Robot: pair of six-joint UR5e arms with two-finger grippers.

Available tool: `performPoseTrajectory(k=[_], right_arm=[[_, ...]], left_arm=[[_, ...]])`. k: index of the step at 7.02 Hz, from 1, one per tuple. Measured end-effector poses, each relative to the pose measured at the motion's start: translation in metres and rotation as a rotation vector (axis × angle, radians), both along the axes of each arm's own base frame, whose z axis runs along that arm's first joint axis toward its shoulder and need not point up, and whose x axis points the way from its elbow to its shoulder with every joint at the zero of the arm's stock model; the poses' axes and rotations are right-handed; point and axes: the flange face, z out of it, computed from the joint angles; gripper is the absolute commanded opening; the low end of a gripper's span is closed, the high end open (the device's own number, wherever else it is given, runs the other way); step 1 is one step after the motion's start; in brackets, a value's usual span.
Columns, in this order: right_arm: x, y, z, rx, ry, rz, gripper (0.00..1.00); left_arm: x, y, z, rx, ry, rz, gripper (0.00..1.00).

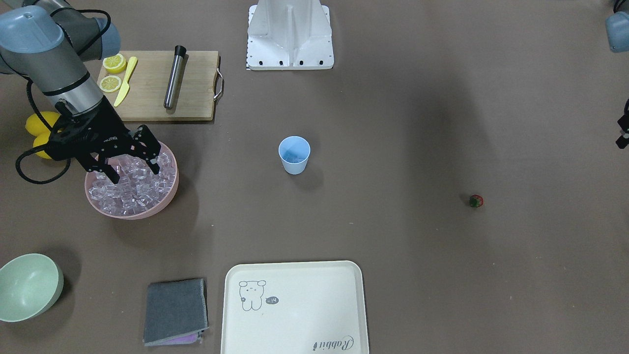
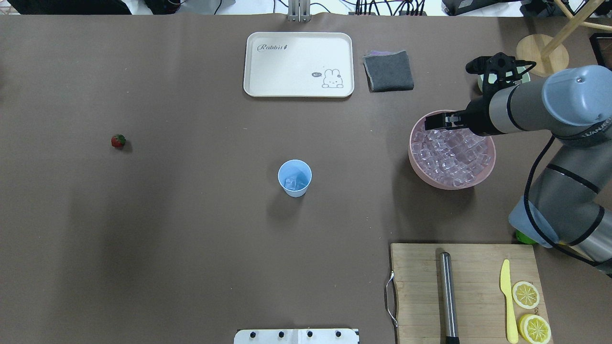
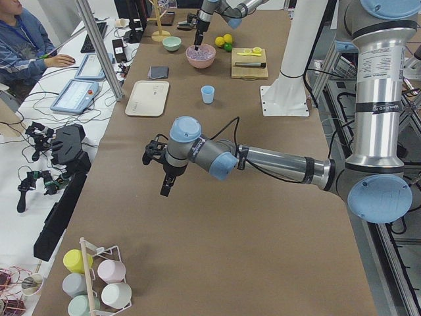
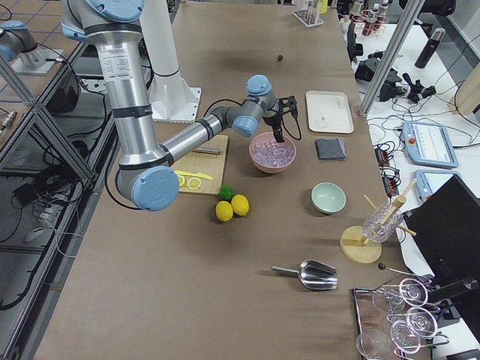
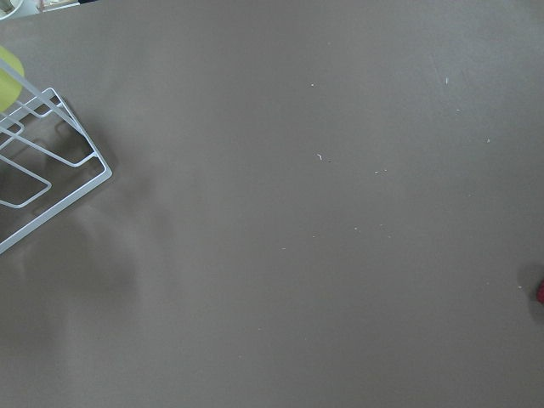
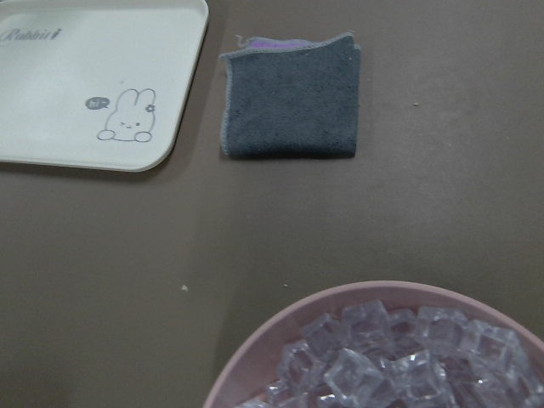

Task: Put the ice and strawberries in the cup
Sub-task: 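Lower the right gripper into the ice and grasp a cube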

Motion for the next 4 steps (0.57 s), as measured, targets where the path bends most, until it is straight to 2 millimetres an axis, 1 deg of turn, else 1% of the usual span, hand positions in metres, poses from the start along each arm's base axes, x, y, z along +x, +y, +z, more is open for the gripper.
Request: performPoseTrajectory(k=[1, 2, 3, 4], right_arm=[[0.005, 0.002, 0.013, -0.008, 0.021, 0.004, 0.85], [0.005, 0.003, 0.02, -0.011, 0.037, 0.01, 0.85], [0.001, 0.004, 0.024, -0.011, 0.048, 0.011, 0.83], [-0.005, 0.005, 0.029, -0.013, 0.059, 0.008, 0.75]], left_arm=[[0.0, 0.0, 0.0, 0.001, 0.0, 0.0, 0.98], [0.0, 0.0, 0.0, 0.002, -0.001, -0.001, 0.98], [0.0, 0.0, 0.0, 0.002, -0.001, -0.001, 0.98], [0.0, 0.001, 0.0, 0.002, -0.001, -0.001, 0.98]])
